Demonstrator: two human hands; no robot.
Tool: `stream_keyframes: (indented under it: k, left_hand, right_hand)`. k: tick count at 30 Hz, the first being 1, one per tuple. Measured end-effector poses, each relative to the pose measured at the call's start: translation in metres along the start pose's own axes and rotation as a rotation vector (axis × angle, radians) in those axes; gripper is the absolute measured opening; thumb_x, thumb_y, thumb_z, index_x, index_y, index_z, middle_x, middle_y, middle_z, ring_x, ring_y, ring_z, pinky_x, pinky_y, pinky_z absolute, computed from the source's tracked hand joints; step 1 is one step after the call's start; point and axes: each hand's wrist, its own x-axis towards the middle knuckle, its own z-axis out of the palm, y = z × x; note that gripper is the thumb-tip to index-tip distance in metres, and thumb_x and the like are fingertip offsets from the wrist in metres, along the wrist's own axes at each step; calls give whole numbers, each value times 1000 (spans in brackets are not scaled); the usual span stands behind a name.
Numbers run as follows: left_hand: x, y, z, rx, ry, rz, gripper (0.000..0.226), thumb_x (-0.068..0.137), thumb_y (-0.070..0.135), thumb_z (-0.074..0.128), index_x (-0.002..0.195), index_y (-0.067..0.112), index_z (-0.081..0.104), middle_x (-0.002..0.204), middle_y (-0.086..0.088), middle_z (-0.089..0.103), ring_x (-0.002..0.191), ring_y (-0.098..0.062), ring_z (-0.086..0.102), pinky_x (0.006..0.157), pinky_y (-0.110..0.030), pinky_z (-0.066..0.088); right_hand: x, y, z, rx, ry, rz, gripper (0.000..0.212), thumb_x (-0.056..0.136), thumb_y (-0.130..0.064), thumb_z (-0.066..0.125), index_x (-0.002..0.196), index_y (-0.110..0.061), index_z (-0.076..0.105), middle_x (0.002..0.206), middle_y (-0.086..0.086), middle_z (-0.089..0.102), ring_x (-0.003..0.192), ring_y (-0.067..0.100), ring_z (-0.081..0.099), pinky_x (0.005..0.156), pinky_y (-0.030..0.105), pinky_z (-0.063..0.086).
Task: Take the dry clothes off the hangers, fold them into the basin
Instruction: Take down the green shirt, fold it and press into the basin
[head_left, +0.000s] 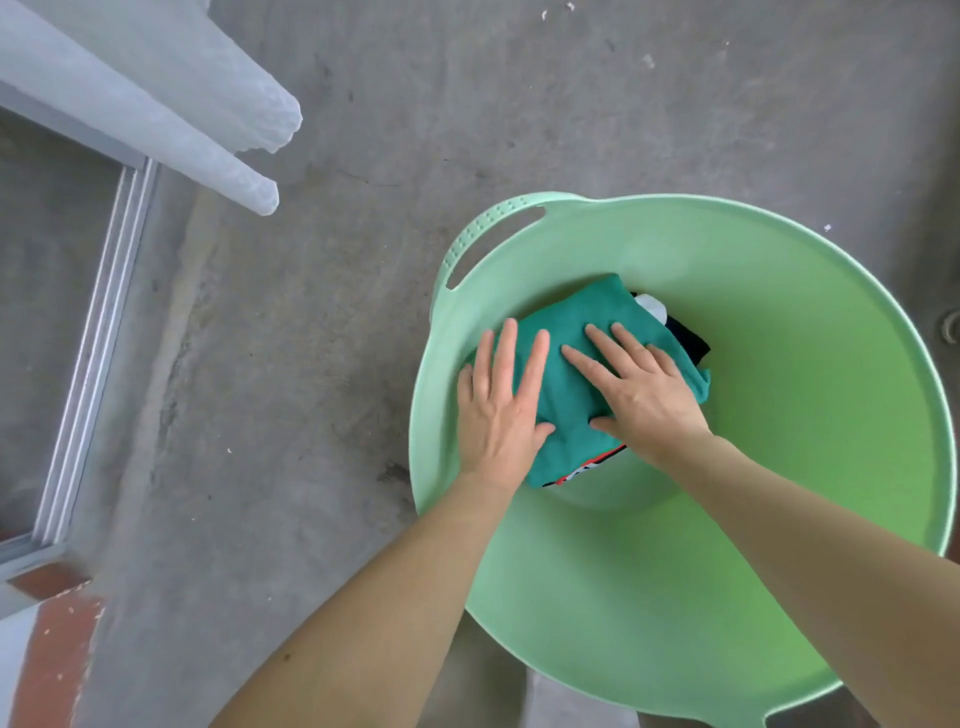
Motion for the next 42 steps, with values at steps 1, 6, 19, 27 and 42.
stream_keyframes:
  k: [1, 6, 19, 27, 42]
  left_hand:
    - [4, 1, 4, 21, -78, 37, 122, 54, 56, 82, 152, 22, 16, 158, -11, 18, 144, -33, 20, 107, -55, 34]
    - [14, 11, 35, -114, -434, -167, 124, 66, 67, 69, 148, 34, -18, 160, -10, -7, 147, -28, 2, 104, -52, 38]
    - [19, 15, 17, 11, -541, -223, 128, 69, 68, 67, 142, 32, -32, 159, -4, -15, 148, -25, -3, 102, -41, 42]
    - [-9, 13, -83, -45, -525, -245, 112, 78, 44, 73, 151, 26, -10, 160, -3, -7, 146, -25, 9, 96, -37, 45]
    - [-71, -15, -374, -269, -344, -356, 15, 92, 25, 51, 100, 19, 62, 109, -4, 65, 101, -29, 60, 82, -34, 49]
  right_hand:
    - [2, 4, 4, -29, -57, 46, 97, 81, -41, 69, 149, -41, 0, 160, -7, -3, 148, 21, 0, 118, 42, 14]
    - [13, 18, 18, -94, -183, 170, 108, 83, -43, 66, 143, -44, -24, 157, -9, -20, 148, 23, -6, 119, 44, 12]
    - [5, 13, 5, -88, -217, 228, 100, 89, -12, 56, 145, -44, -21, 158, -2, -18, 148, 24, -5, 119, 46, 13]
    - [-59, -7, -61, 150, -83, 319, 91, 81, 7, 49, 150, -38, 10, 159, -1, 6, 142, 28, 18, 99, 38, 43]
    - [-173, -114, -299, 446, -61, 103, 31, 88, -11, 53, 112, -22, 68, 106, -3, 70, 98, 17, 63, 94, 26, 45]
